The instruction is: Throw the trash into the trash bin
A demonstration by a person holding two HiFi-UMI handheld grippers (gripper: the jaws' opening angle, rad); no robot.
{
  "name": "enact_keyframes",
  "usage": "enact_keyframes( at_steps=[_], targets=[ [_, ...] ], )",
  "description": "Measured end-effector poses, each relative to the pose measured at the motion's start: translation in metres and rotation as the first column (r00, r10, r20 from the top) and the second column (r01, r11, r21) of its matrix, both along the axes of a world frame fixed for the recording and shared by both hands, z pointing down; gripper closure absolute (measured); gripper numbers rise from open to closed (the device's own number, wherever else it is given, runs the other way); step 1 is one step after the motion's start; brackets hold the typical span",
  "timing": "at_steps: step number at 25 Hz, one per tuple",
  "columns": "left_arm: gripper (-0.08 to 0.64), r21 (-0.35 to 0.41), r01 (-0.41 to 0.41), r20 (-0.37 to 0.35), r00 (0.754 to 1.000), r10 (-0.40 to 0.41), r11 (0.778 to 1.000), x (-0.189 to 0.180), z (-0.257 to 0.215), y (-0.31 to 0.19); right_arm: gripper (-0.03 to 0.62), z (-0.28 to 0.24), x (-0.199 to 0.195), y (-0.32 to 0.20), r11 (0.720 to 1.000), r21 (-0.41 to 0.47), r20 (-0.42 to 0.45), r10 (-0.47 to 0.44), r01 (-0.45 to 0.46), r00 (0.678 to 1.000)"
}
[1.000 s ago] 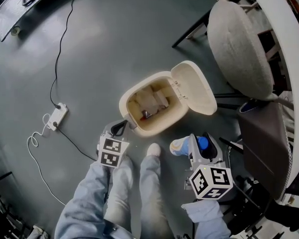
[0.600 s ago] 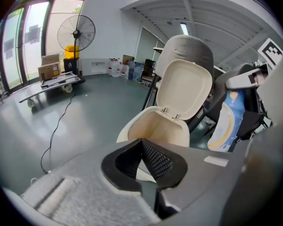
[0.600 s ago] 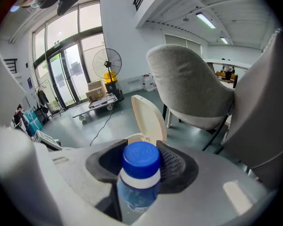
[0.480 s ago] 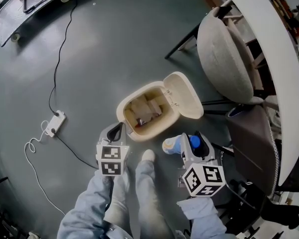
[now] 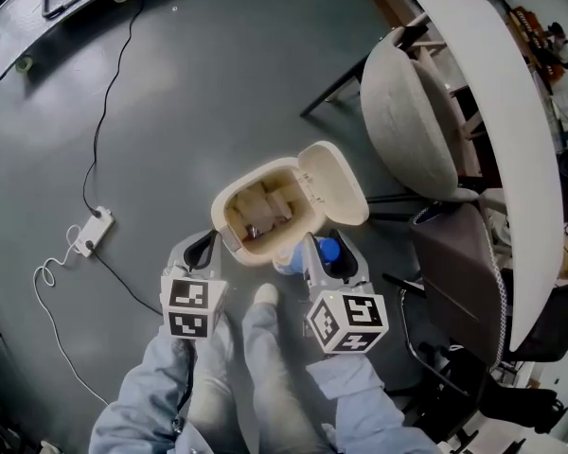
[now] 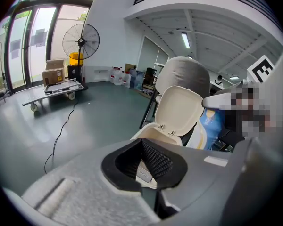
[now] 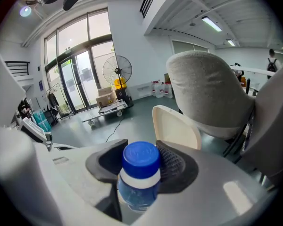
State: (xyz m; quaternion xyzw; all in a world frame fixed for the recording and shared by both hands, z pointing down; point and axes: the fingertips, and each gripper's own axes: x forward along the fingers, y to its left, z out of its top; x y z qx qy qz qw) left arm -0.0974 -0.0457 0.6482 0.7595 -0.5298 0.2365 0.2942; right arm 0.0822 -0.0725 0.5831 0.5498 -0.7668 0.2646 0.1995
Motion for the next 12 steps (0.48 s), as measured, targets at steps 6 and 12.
enact_keyframes(
  at_steps=[6, 12],
  targets=[
    [0.550, -0.020, 0.035, 0.022, 0.999, -0.035, 0.999, -0.030, 0.009, 0.006, 0.400, 0.016, -0.022, -0.011, 1.000, 0.010, 0.012, -0.024, 0.024, 1.000],
    [0.551, -0.061, 0.055, 0.048, 0.997, -0.052, 0.997, -0.060, 0.026, 0.014, 0.400, 0.048, -0.039, -0.023, 0.999, 0.004, 0.001, -0.033, 0.033, 0.999]
  ],
)
